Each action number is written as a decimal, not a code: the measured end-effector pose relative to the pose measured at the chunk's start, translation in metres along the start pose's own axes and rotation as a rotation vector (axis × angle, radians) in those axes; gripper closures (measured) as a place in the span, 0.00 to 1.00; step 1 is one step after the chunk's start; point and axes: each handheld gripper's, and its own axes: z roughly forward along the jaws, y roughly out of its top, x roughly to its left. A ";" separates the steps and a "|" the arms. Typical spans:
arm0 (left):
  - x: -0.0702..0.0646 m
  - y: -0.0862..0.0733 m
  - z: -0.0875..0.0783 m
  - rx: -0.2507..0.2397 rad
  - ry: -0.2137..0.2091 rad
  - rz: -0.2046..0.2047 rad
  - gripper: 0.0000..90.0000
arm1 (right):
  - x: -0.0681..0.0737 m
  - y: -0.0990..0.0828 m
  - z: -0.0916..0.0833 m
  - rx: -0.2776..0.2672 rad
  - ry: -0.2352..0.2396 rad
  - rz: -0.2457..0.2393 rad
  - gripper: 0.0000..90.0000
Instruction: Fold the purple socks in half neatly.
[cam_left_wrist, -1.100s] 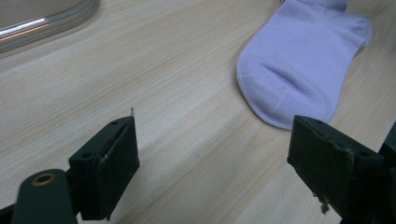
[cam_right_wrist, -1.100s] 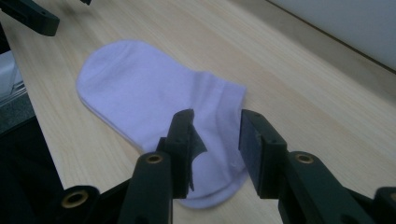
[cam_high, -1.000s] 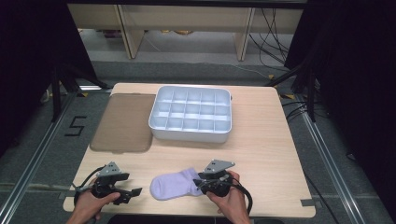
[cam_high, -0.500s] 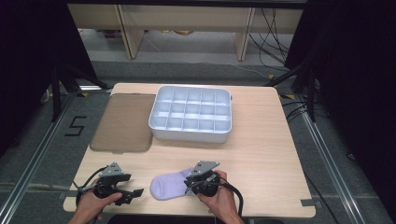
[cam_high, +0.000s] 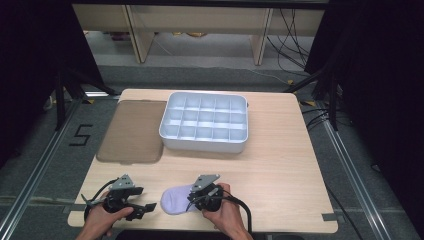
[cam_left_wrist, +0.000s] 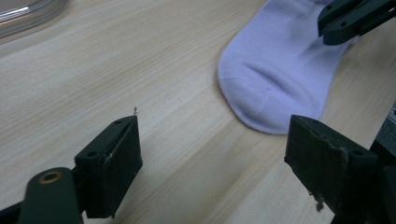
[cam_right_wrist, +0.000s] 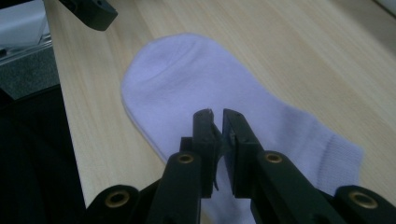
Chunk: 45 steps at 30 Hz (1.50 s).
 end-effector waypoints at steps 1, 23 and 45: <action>-0.001 0.000 0.001 0.002 0.000 -0.003 0.21 | 0.000 0.001 0.003 -0.001 0.017 -0.027 0.95; -0.013 0.008 0.021 0.033 -0.042 0.028 0.36 | 0.013 0.012 0.026 0.030 0.043 -0.078 0.96; -0.023 0.010 0.016 -0.006 0.016 0.193 0.90 | 0.000 0.008 0.001 -0.023 0.013 -0.035 0.94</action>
